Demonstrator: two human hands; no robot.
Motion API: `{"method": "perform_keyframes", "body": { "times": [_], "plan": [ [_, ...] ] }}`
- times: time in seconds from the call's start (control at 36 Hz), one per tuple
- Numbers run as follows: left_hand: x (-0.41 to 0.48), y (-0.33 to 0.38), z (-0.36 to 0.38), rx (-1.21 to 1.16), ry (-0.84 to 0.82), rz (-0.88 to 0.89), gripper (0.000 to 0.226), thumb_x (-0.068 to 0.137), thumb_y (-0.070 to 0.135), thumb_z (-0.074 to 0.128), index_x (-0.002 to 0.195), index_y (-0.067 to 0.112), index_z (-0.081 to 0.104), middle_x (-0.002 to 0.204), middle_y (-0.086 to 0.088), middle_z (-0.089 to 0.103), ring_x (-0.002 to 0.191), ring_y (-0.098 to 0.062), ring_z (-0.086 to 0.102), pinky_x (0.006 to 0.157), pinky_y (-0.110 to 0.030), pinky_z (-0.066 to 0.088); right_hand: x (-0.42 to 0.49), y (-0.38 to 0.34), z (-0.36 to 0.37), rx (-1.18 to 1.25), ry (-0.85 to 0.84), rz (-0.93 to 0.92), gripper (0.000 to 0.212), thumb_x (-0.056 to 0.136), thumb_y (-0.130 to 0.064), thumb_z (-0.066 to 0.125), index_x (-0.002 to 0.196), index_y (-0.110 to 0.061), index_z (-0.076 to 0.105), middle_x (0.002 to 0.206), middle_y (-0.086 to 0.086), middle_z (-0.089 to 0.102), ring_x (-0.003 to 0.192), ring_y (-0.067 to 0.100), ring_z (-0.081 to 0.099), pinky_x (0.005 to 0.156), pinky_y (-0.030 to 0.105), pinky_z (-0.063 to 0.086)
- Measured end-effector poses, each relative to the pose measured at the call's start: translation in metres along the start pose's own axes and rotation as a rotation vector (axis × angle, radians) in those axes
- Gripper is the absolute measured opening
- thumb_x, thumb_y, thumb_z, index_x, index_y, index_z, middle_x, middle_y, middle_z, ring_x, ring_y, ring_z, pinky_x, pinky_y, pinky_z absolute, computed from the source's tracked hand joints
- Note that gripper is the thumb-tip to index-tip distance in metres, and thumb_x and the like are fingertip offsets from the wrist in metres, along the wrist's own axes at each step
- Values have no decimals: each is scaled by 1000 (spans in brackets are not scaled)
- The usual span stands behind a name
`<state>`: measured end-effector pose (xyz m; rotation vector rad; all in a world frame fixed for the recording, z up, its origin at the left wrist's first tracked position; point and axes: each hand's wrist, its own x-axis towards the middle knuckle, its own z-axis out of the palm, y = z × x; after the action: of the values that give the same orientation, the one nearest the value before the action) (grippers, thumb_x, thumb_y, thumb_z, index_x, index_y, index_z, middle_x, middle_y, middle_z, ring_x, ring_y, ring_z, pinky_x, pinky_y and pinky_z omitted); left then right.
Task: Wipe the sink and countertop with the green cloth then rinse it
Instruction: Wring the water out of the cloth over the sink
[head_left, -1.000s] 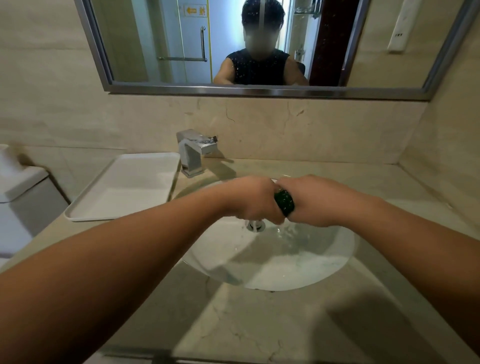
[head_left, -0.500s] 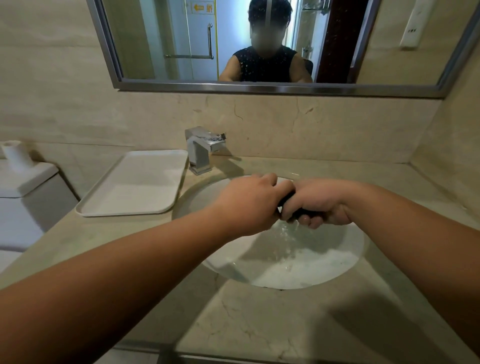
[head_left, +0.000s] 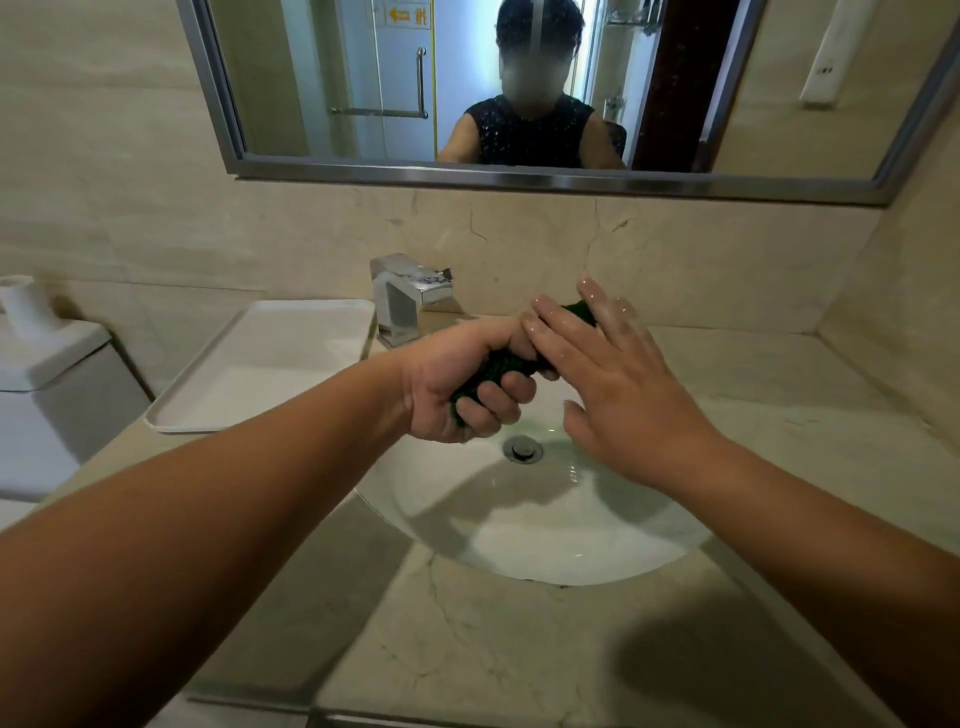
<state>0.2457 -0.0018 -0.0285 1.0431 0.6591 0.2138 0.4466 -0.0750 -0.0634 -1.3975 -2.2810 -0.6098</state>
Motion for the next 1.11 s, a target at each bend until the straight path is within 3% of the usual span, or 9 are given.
{"method": "perform_keyframes", "body": {
  "times": [0.08, 0.17, 0.25, 0.42, 0.56, 0.64, 0.89, 0.97, 1.11],
  "plan": [
    [-5, 5, 2, 184, -133, -91, 9, 89, 19, 58, 94, 14, 63, 59, 6, 39, 41, -3, 31, 34, -16, 15, 4, 8, -4, -37, 205, -185, 67, 86, -11, 68, 151, -12, 49, 150, 10, 54, 139, 41, 47, 115, 56, 35],
    [-6, 6, 14, 547, -146, -147, 23, 90, 16, 66, 70, 21, 58, 56, 5, 38, 41, -6, 27, 37, -21, 12, 11, 8, -10, 49, 147, -246, 69, 88, -15, 66, 154, -18, 46, 119, 7, 65, 99, 31, 61, 87, 44, 50],
    [0, -1, 29, 896, 99, -97, 31, 92, 16, 72, 66, 15, 54, 58, -2, 43, 45, -15, 31, 41, -23, 19, 16, 6, -11, 15, -59, -204, 73, 89, -17, 64, 156, -28, 36, 97, 2, 63, 79, 27, 58, 65, 41, 49],
    [21, -24, 40, 1631, 605, 201, 15, 88, 21, 66, 91, 7, 68, 75, -10, 67, 60, -26, 56, 48, -29, 35, 22, -2, -4, 105, -393, 194, 69, 91, -24, 59, 150, -45, 29, 122, -6, 68, 91, 22, 59, 69, 36, 47],
    [29, -38, 30, 1951, 822, 307, 14, 101, 16, 54, 114, 14, 50, 68, 1, 41, 52, -18, 37, 45, -33, 23, 24, -8, 0, 471, -516, 433, 47, 80, -12, 61, 119, -38, 51, 90, -8, 68, 67, 13, 64, 50, 32, 49],
    [34, -46, 20, 1997, 879, 408, 20, 101, 20, 54, 120, 13, 50, 68, 3, 46, 49, -21, 35, 48, -33, 26, 21, -9, 3, 683, -562, 517, 36, 79, -7, 62, 103, -32, 56, 72, -7, 60, 43, 4, 48, 42, 23, 34],
    [30, -63, 1, 2060, 661, 919, 35, 83, 19, 76, 116, 14, 66, 81, -5, 59, 50, -30, 55, 41, -27, 24, 19, 0, -7, 1244, -837, 710, 24, 84, 5, 62, 94, -17, 57, 70, 7, 44, 57, 15, 15, 51, 29, 12],
    [30, -63, -2, 1955, 706, 949, 40, 87, 26, 71, 125, 19, 62, 78, -5, 63, 51, -32, 58, 43, -27, 27, 22, 5, -13, 1346, -808, 734, 31, 88, 4, 64, 116, -8, 61, 85, 13, 52, 52, 12, 26, 44, 25, 16],
    [17, -42, -7, 1346, 815, 612, 18, 100, 28, 59, 117, 27, 56, 76, 6, 61, 67, -22, 63, 52, -30, 35, 23, 4, -31, 1577, -394, 876, 34, 96, -9, 68, 129, -6, 60, 99, 18, 68, 59, 20, 59, 42, 23, 43]
  ]
}}
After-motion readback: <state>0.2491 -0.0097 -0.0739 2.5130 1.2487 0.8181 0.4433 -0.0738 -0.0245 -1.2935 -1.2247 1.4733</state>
